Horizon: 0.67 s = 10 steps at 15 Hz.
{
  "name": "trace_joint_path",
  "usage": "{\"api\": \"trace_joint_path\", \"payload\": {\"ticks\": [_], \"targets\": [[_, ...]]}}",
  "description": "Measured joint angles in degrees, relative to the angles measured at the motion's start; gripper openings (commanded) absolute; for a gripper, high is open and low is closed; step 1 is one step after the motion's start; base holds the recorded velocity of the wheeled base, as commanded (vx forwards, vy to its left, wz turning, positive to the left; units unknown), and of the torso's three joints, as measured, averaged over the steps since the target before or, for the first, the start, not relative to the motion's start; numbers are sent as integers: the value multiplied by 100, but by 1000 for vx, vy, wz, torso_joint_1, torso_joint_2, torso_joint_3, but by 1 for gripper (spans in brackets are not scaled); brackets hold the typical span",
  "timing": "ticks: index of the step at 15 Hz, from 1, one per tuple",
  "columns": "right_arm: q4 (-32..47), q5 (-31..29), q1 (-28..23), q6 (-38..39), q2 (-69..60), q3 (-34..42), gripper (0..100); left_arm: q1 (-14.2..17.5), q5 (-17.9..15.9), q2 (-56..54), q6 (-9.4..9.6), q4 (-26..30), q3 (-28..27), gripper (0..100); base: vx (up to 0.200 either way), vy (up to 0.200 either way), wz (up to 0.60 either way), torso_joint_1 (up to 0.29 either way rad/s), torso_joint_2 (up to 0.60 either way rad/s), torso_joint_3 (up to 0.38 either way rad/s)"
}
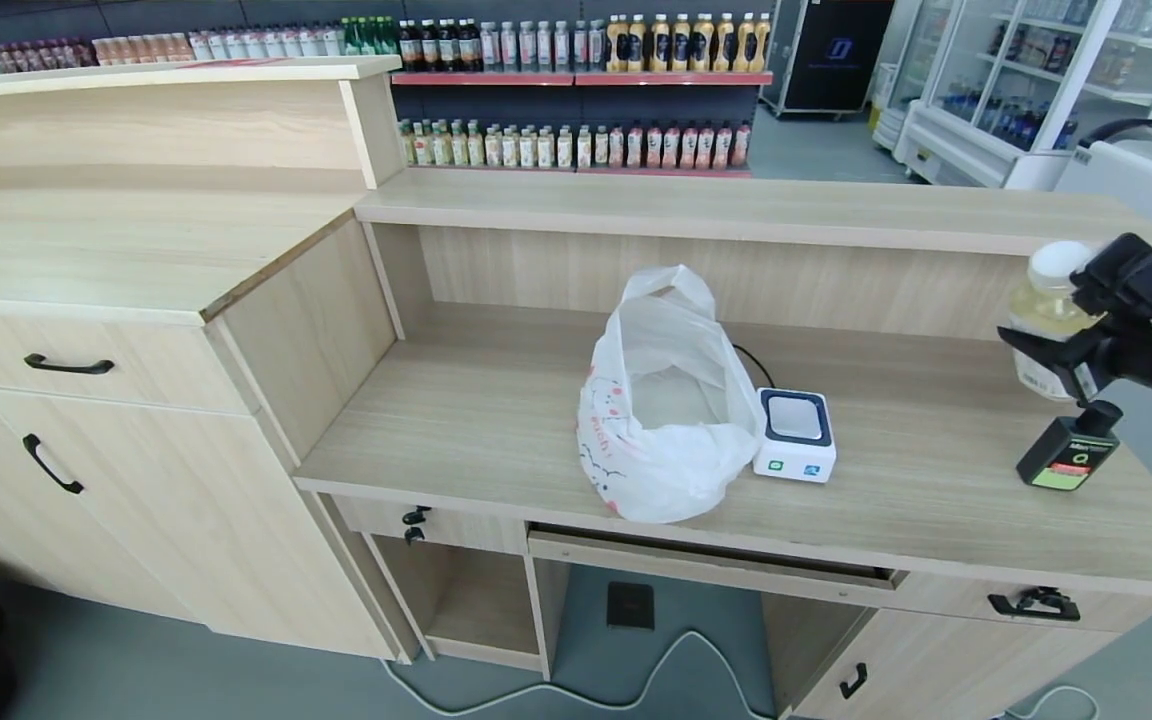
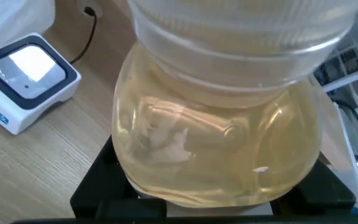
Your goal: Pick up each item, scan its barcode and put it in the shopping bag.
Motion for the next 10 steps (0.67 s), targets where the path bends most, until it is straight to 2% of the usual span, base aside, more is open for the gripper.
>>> {"api": "trace_joint_path", "payload": {"ticks": [2, 5, 10], "targets": [[-13, 134, 284, -183, 232, -260, 0, 0, 2, 0, 0, 0, 0, 100, 0, 0, 0, 0, 0, 0], [-5, 688, 549, -534, 573, -482, 0, 0, 2, 0, 0, 0, 0, 100, 0, 0, 0, 0, 0, 0], [-88, 1646, 733, -1156, 1112, -772, 0, 0, -2, 0, 0, 0, 0, 100, 0, 0, 0, 0, 0, 0]]}}
